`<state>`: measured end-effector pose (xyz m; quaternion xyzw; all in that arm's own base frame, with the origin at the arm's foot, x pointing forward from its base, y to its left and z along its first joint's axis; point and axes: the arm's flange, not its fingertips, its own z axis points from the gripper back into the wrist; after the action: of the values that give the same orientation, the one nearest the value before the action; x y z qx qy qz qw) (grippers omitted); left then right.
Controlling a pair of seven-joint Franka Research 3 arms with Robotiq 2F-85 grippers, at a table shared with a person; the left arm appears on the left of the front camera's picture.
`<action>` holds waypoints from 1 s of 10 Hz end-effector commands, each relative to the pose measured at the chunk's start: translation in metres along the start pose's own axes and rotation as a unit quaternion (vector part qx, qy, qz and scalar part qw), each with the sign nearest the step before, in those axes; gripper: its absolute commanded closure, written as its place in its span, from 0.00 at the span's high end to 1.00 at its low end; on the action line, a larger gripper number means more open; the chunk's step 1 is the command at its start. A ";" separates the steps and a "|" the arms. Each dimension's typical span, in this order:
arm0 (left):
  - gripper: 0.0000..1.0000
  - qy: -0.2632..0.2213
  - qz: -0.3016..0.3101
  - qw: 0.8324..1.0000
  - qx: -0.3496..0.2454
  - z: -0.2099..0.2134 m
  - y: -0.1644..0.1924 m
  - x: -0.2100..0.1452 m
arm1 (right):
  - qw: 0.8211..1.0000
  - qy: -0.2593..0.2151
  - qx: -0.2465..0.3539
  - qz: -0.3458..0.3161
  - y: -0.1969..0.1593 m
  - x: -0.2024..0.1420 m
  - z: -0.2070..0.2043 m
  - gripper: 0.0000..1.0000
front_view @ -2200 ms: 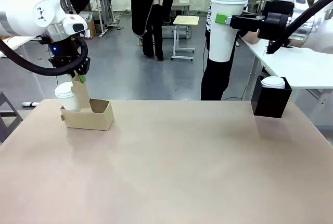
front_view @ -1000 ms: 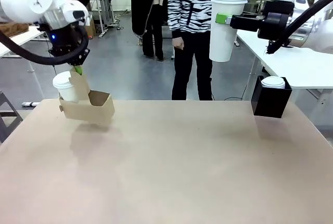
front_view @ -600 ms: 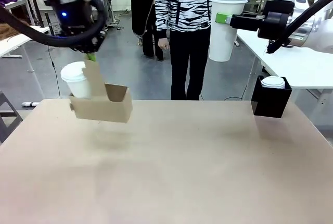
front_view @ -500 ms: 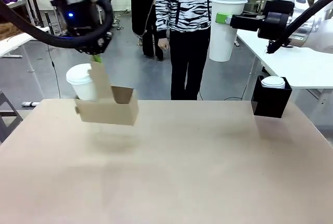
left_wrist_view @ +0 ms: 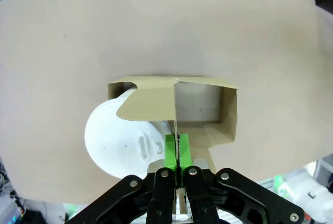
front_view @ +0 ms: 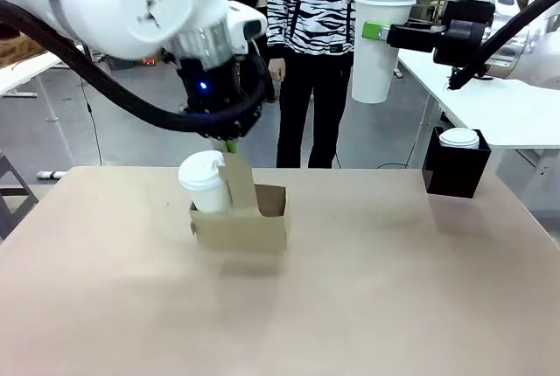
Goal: Pour a drink into a cup and package it in a carrier.
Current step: Position the Cup Carrier in the center of the table, then insert the held 600 ml Paper Cup into the Cup Carrier.
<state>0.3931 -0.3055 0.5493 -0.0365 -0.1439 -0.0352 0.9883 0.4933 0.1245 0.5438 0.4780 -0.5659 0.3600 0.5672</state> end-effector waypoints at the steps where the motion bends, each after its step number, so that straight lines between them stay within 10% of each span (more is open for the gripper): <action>1: 0.02 -0.002 0.019 1.000 0.019 -0.024 -0.013 0.006 | 1.000 -0.006 0.002 0.009 0.000 0.003 -0.003 0.88; 10: 0.02 0.028 0.012 0.999 0.031 -0.063 -0.021 0.004 | 1.000 -0.006 0.002 0.009 0.000 0.003 -0.003 0.88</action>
<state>0.4139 -0.3366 0.4936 -0.0041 -0.1151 -0.0121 0.9933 0.4933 0.1245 0.5437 0.4780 -0.5659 0.3600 0.5672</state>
